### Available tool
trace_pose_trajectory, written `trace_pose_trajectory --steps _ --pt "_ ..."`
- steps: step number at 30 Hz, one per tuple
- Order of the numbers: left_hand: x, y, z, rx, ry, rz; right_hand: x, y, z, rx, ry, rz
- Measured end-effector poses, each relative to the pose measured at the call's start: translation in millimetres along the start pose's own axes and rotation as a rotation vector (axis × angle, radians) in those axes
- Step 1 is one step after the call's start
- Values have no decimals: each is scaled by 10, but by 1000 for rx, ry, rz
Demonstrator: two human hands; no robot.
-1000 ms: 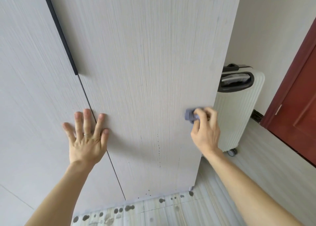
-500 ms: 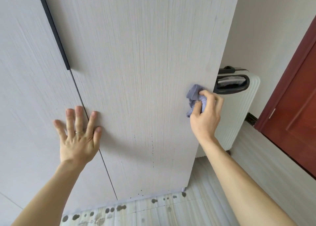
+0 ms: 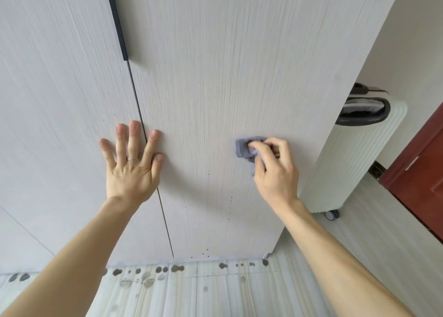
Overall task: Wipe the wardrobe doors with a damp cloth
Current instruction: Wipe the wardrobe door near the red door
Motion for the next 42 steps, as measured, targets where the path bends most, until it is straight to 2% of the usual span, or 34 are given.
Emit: trace_pose_trajectory --steps 3,5,8,11,15,18,20,22,23,25,28,30,34,36,38,42 --pt "-20 -30 18 0 -3 -3 81 155 6 -76 68 3" --pt "-33 -112 78 12 -15 -24 53 -105 149 -55 39 -37" --pt "-22 -172 144 5 -27 -41 13 -778 539 152 -82 -198" --pt "16 -161 151 -30 -23 -18 -68 -1116 779 293 -109 -152" --pt "22 -319 248 -85 0 23 157 -759 699 152 19 -94" --pt "-19 -580 393 -39 -30 -6 435 -325 559 -26 157 -51" --pt "-70 -785 475 2 -57 -13 545 -235 577 -89 145 -39" --pt "-82 -1010 536 36 -48 6 594 -430 704 -90 65 -173" --pt "-72 -1087 557 49 -38 25 585 -602 801 -61 11 -296" --pt "-57 -1199 570 53 -18 45 492 -1006 1011 66 -111 -538" --pt "-61 -1210 556 45 -15 34 405 -1199 1100 168 -202 -588" --pt "-82 -1219 547 41 -12 -5 545 -1006 999 84 -177 -539" --pt "-112 -1327 618 31 -3 -69 906 -362 748 -251 -46 -416" --pt "-130 -1366 649 21 -3 -110 948 -320 792 -323 -19 -398" --pt "-185 -1435 656 30 -16 -155 904 -559 930 -272 -45 -492" --pt "-267 -1561 675 97 -32 -176 574 -1325 1271 52 -163 -743"
Point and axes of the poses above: each hand's wrist, its own y-axis towards the middle knuckle, its own z-axis out of the palm, x = y × z, the point moved 7 cm from there along y, towards the middle knuckle, and after that the axes turned 7 degrees about z, right-handed, at the moved point
